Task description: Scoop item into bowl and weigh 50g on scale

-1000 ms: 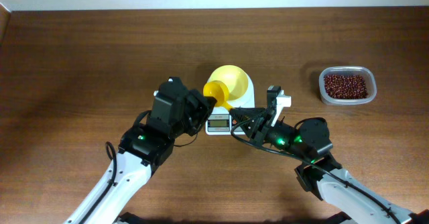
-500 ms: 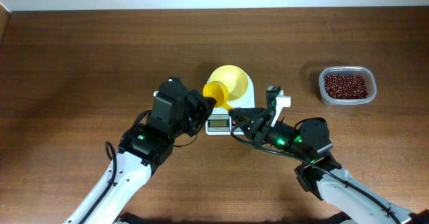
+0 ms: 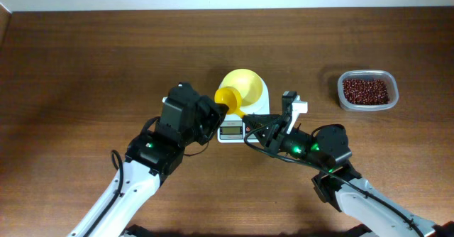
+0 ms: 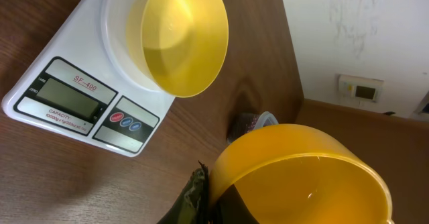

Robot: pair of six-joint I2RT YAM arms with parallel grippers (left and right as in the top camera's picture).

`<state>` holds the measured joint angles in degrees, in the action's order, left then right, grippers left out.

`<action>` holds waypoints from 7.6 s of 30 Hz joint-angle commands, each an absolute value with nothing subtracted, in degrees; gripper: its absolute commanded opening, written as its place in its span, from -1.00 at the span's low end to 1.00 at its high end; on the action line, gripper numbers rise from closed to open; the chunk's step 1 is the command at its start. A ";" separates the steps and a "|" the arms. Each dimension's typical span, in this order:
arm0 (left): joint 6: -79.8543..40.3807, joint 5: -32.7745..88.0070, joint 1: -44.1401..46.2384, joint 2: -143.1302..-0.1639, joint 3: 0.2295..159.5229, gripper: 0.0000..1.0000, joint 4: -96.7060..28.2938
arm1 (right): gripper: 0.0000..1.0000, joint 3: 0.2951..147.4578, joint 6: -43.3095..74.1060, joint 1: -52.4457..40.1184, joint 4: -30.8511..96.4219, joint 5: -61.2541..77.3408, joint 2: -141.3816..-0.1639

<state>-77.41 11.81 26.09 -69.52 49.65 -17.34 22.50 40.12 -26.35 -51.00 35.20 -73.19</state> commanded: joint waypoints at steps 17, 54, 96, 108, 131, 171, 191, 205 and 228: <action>-76.23 11.18 26.20 -69.52 50.30 -0.21 -12.84 | -0.92 23.59 39.18 -27.00 -47.92 34.04 -72.75; -68.66 -3.05 8.45 -68.66 50.30 0.63 -12.93 | -0.92 47.64 14.17 -4.29 6.50 24.80 -59.81; -3.38 20.16 14.76 -73.76 68.38 -1.00 -42.52 | -0.92 51.44 9.45 0.49 20.16 4.27 -60.12; -3.38 0.21 34.96 -91.44 68.23 -1.00 -36.69 | -0.92 51.44 9.45 0.49 20.16 4.25 -62.52; 3.84 -0.58 39.90 -106.08 68.20 -1.00 -30.22 | -0.92 51.44 9.45 0.49 20.18 4.25 -62.63; 3.81 -3.11 40.12 -108.66 66.54 -1.00 -24.93 | -0.92 51.44 9.45 0.43 20.82 4.27 -62.63; 3.81 -4.38 40.14 -112.05 66.59 -1.00 -25.50 | -0.92 51.44 9.91 0.38 20.82 4.27 -62.63; 3.79 -4.34 40.14 -95.15 67.68 -0.99 -31.73 | -0.92 51.44 9.93 0.38 20.82 4.29 -62.63; 3.79 -18.26 40.07 -80.97 67.66 0.98 -58.83 | -0.92 51.44 20.12 0.40 -10.63 4.25 -70.26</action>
